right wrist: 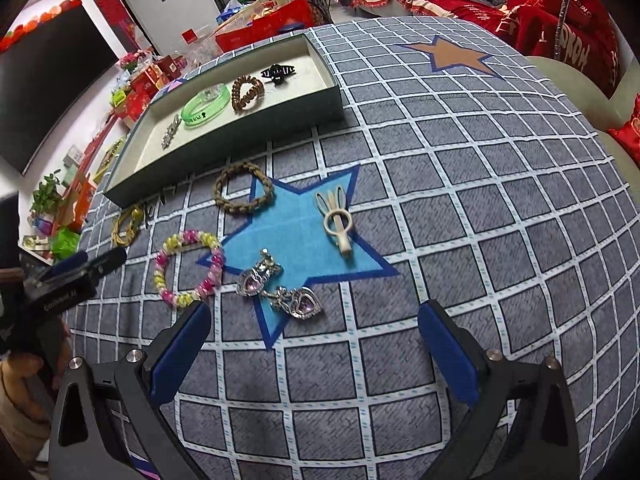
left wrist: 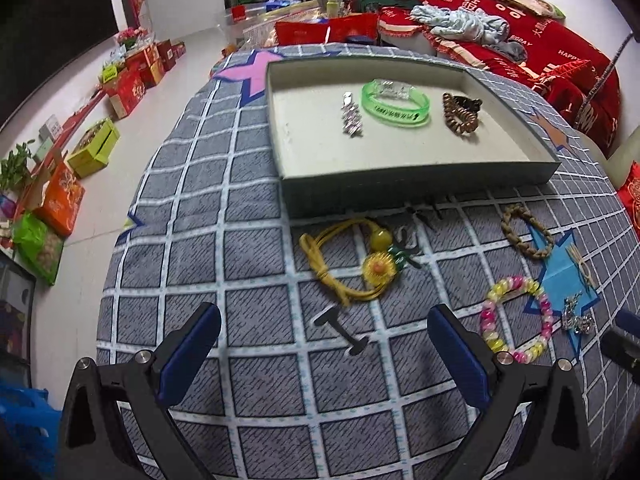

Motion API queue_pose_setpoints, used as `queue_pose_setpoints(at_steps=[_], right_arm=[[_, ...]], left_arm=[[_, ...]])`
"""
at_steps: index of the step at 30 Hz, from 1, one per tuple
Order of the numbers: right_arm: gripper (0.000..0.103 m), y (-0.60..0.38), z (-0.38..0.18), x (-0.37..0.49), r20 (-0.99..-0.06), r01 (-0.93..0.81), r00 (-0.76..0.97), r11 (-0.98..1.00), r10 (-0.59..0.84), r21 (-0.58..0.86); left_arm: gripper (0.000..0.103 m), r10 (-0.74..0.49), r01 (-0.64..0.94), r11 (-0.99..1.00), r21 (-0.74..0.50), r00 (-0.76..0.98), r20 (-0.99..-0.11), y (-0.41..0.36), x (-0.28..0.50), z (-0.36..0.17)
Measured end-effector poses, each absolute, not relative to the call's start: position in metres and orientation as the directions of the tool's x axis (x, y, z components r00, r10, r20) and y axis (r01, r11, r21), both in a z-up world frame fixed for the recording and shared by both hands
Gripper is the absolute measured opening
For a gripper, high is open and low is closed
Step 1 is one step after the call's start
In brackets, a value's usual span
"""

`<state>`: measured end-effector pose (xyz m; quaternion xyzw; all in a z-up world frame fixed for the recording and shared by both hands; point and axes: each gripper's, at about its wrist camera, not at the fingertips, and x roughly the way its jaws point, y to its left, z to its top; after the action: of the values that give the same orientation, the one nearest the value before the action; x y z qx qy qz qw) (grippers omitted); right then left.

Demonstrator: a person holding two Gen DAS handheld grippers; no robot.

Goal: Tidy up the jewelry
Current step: 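Withdraw both tools from the tray toward the remaining jewelry, then grasp the yellow sunflower hair tie with the left tool while the right tool grasps the silver heart pendant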

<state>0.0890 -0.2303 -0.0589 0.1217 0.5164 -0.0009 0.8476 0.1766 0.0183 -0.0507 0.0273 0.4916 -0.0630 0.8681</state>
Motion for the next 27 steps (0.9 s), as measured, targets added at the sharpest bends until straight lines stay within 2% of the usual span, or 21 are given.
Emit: queue_pose_setpoints(at_steps=[7, 9, 14, 17, 21, 23, 26, 27], right_arm=[[0.1, -0.221, -0.058, 0.089, -0.875, 0.082, 0.473, 0.984, 0.103, 0.16], [0.089, -0.218, -0.059, 0.09, -0.877, 0.068, 0.47, 0.986, 0.102, 0.151], [0.07, -0.207, -0.065, 0.094, -0.884, 0.021, 0.454, 0.99, 0.113, 0.137], [0.064, -0.201, -0.066, 0.097, -0.884, 0.001, 0.457, 0.994, 0.098, 0.111], [0.045, -0.195, -0.066, 0.098, -0.886, -0.013, 0.458, 0.997, 0.07, 0.072], [0.037, -0.192, -0.066, 0.097, -0.887, -0.021, 0.458, 0.998, 0.056, 0.053], [0.027, -0.188, -0.066, 0.095, -0.889, -0.04, 0.455, 0.999, 0.044, 0.029], [0.022, -0.187, -0.066, 0.094, -0.889, -0.043, 0.455, 0.999, 0.043, 0.026]], left_arm=[[0.103, -0.11, 0.219, 0.976, 0.01, 0.528, -0.842, -0.005, 0.181, -0.049], [0.097, -0.114, 0.232, 0.973, 0.012, 0.52, -0.846, -0.009, 0.182, -0.05], [0.097, -0.107, 0.236, 0.972, 0.018, 0.505, -0.857, -0.015, 0.187, -0.056], [0.097, -0.112, 0.229, 0.973, 0.007, 0.499, -0.859, -0.014, 0.191, -0.059], [0.096, -0.117, 0.223, 0.975, -0.003, 0.497, -0.86, -0.013, 0.194, -0.06], [0.087, -0.126, 0.231, 0.973, -0.008, 0.502, -0.855, -0.014, 0.193, -0.059], [0.081, -0.133, 0.242, 0.97, -0.009, 0.504, -0.853, -0.016, 0.192, -0.058], [0.076, -0.135, 0.245, 0.969, -0.008, 0.506, -0.852, -0.016, 0.191, -0.057]])
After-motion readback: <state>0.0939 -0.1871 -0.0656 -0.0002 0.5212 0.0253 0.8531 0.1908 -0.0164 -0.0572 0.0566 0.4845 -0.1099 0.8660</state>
